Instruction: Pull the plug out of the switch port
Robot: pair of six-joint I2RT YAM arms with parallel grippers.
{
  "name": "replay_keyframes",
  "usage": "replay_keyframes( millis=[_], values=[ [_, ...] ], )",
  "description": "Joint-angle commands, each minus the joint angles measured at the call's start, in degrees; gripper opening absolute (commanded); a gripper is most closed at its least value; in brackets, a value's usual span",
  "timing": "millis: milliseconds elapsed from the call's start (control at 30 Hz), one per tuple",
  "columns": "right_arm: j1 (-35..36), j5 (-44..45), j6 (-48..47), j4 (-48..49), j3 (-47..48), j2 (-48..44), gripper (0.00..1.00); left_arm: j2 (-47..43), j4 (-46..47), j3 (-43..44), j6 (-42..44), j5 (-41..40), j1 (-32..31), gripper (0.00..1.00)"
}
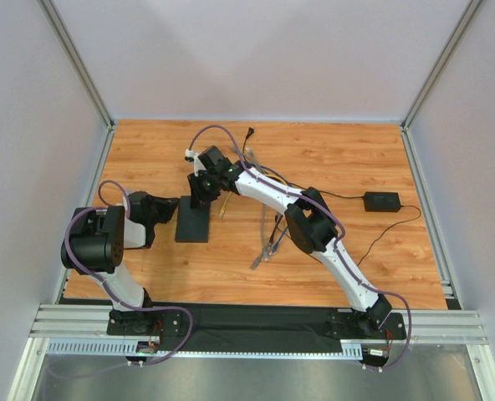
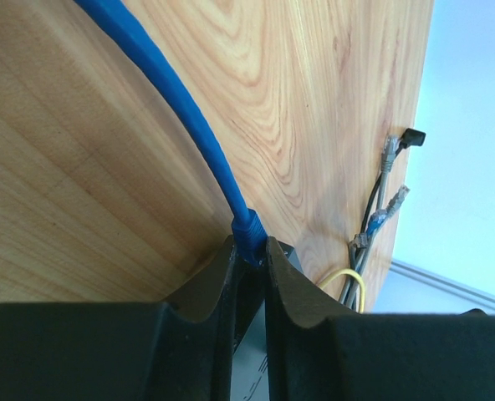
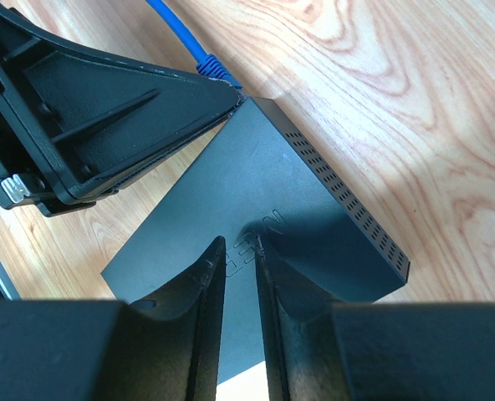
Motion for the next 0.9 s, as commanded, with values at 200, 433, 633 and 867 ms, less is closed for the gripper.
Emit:
replay_keyframes(
  millis=[200, 433, 633, 867],
  values=[
    [-1.24, 6.24, 0.08, -9.82, 1.76, 6.53, 0.18, 0.59, 1.72, 0.91, 7.23, -0.73, 0.18, 0.0],
    [-1.24, 7.83, 1.4, -10.71, 1.23, 6.53, 0.18, 4.1, 16.21, -2.95, 11.63, -0.21, 0.35, 0.0],
    [-1.24, 6.51, 2.36, -9.83, 0.53, 6.53, 0.18, 11.21, 34.12, -5.41, 8.74, 1.81, 1.15, 0.0],
    [-1.33, 6.51, 2.63, -10.27, 1.49, 6.89, 0.18, 18.0, 45.15, -6.11, 7.14, 1.56, 1.76, 0.0]
  ],
)
